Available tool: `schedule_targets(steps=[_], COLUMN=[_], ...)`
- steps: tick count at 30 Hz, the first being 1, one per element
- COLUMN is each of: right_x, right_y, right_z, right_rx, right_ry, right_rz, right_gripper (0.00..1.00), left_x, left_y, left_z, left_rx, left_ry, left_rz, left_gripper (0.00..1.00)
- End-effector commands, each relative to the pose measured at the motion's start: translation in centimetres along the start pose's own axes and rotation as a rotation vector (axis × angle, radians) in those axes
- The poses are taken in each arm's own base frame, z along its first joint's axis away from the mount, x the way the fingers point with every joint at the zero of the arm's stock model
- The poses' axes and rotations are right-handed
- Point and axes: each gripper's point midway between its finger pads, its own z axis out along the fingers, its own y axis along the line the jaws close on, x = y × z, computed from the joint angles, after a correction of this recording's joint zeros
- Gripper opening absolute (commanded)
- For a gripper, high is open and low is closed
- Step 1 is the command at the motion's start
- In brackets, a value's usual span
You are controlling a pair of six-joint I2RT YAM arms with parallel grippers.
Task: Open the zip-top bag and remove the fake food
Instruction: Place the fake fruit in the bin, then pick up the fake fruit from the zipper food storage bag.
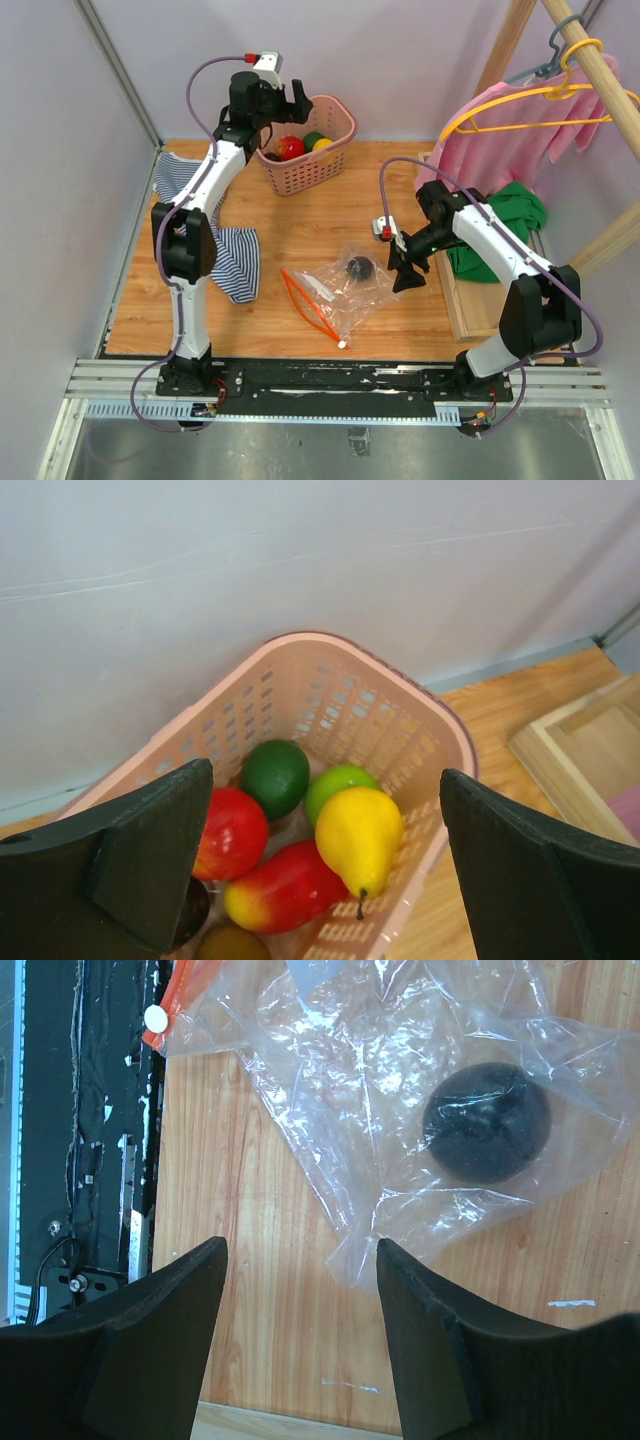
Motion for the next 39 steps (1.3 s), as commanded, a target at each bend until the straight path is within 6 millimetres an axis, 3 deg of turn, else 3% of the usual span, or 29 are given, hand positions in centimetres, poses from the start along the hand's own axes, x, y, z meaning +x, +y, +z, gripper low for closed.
schedule_targets(steps=[1, 14, 23, 24, 25, 33, 38, 39], right_x=[-0.4, -0.8, -2.4, -2.7, -2.9, -3.0, -2.9, -2.7], right_y=[-0.3, -1.4, -1.9, -1.8, -1.8, -2.8, -3.4, -3.4], right_z=[-0.9, -1.1, -1.2, -1.1, -1.0, -0.5, 0.6, 1.0], right_rx=[0.026, 0.101, 0.177, 0.182, 0.189, 0.306, 0.356, 0.351], right_ry=[-0.018, -0.031, -0.065, -0.074, -0.082, -0.134, -0.187, -0.195], right_rz=[0.011, 0.021, -0.033, -0.041, -0.049, -0.150, -0.291, -0.322], right_gripper=[0.63, 0.67, 0.69, 0.69, 0.69, 0.75, 0.99, 0.99], left_x=[-4.5, -6.5, -7.4, -6.3, -6.5, 2.8, 8.9, 10.2], left_y=[-2.9, -8.1, -9.3, -9.1, -9.5, -11.5, -12.0, -11.9], left_z=[-2.8, -7.6, -13.7, -14.2, -15.0, -20.8, -25.9, -26.8], left_rx=[0.099, 0.334, 0.328, 0.322, 0.333, 0.443, 0.435, 0.419], left_ry=[-0.083, -0.120, -0.227, -0.214, -0.228, -0.079, 0.031, 0.058], left_rz=[0.010, -0.021, -0.056, -0.086, -0.110, -0.348, -0.454, -0.473], left_gripper=[0.99, 0.99, 0.99, 0.99, 0.99, 0.99, 0.99, 0.97])
